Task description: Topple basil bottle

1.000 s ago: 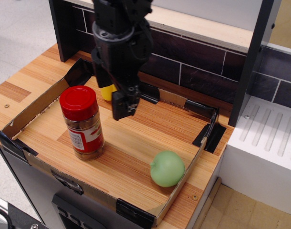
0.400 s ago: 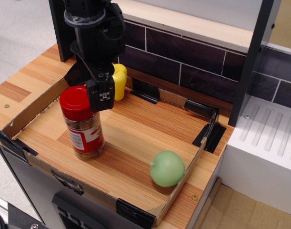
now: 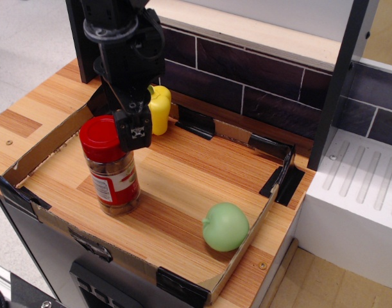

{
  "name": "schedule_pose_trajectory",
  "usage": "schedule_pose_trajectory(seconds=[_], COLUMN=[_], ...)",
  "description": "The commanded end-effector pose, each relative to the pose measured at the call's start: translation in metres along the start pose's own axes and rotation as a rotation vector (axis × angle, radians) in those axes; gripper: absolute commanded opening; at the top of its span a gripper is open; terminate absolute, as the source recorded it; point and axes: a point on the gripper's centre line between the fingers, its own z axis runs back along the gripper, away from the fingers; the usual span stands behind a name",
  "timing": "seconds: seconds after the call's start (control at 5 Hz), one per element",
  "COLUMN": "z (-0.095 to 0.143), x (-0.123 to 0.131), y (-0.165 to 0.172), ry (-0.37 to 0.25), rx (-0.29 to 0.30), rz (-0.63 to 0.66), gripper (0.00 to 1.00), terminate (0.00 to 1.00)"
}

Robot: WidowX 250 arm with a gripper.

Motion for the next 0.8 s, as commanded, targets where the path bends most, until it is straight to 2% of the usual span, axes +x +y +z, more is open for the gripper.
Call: schedule_pose_trajectory(seconds=[0.0, 0.2, 0.4, 0.6], z=[0.010, 0.014, 0.012, 0.003], x=[-0.006, -0.012, -0.014, -0.017], y=[-0.003, -0.009, -0.010, -0.012], ry=[-0.017, 0.006, 0.049, 0.075], rx=[0.022, 0.023, 0.049, 0.053], rz=[-0.002, 0.017, 0.054, 0.068], gripper=[1.00, 1.00, 1.00, 1.00], terminate=[0.00, 0.00, 0.00, 0.00])
